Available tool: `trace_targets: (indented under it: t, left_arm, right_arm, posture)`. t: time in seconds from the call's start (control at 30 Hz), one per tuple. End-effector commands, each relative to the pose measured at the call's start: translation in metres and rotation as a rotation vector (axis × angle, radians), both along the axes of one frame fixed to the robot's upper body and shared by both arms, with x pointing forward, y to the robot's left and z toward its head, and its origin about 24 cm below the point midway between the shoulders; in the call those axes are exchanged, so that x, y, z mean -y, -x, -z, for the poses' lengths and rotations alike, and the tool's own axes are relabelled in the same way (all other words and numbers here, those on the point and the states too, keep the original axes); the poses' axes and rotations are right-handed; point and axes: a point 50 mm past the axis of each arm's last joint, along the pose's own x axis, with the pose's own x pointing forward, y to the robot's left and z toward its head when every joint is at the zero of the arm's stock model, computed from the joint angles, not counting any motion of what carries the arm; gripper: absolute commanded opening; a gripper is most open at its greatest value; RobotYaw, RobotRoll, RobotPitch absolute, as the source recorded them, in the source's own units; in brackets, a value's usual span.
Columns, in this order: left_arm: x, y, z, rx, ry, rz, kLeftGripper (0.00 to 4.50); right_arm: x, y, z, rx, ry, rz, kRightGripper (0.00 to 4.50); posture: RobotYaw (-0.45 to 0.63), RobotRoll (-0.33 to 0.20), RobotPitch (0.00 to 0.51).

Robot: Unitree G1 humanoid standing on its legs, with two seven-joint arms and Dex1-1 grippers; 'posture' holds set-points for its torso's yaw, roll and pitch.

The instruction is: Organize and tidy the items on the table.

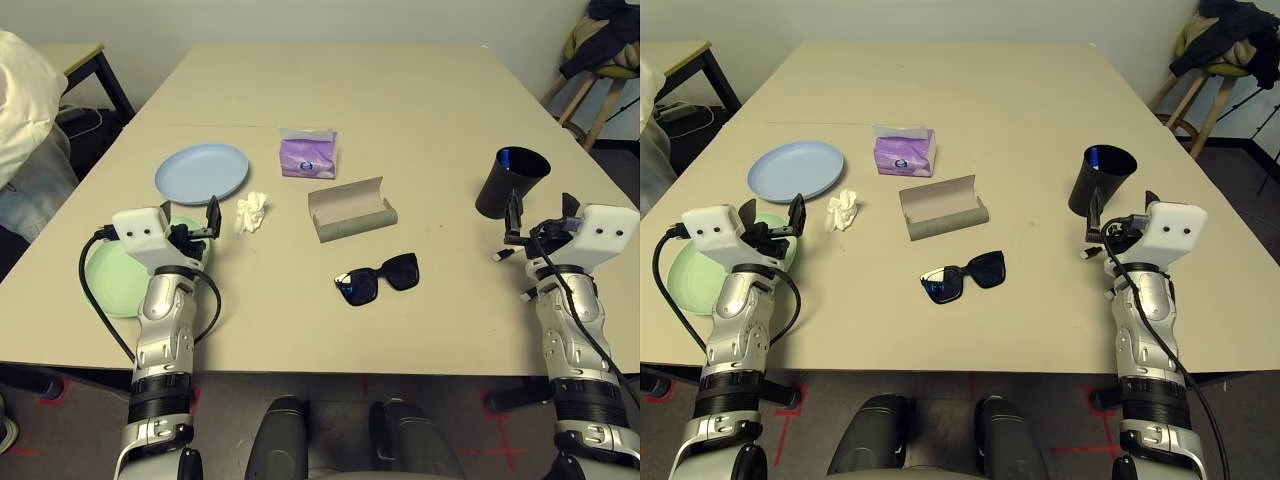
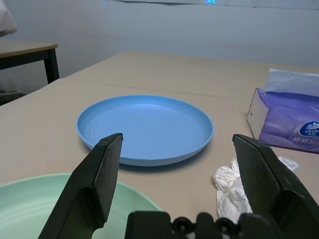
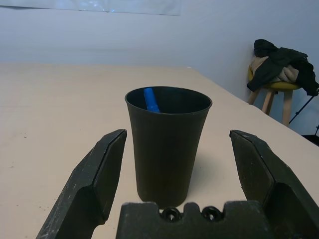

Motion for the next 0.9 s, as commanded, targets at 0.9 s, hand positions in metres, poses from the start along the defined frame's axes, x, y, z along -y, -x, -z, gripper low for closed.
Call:
trace_targets:
  t: [0.9]
  left_arm:
    - [0.006,-0.001,-0.004,-0.02,-0.035,0.132,4.5]
  right_arm:
    - [-0.03,-0.002,0.001,0.024,0.094,-0.479,4.48]
  posture:
    - [0.19,0.0,0.06]
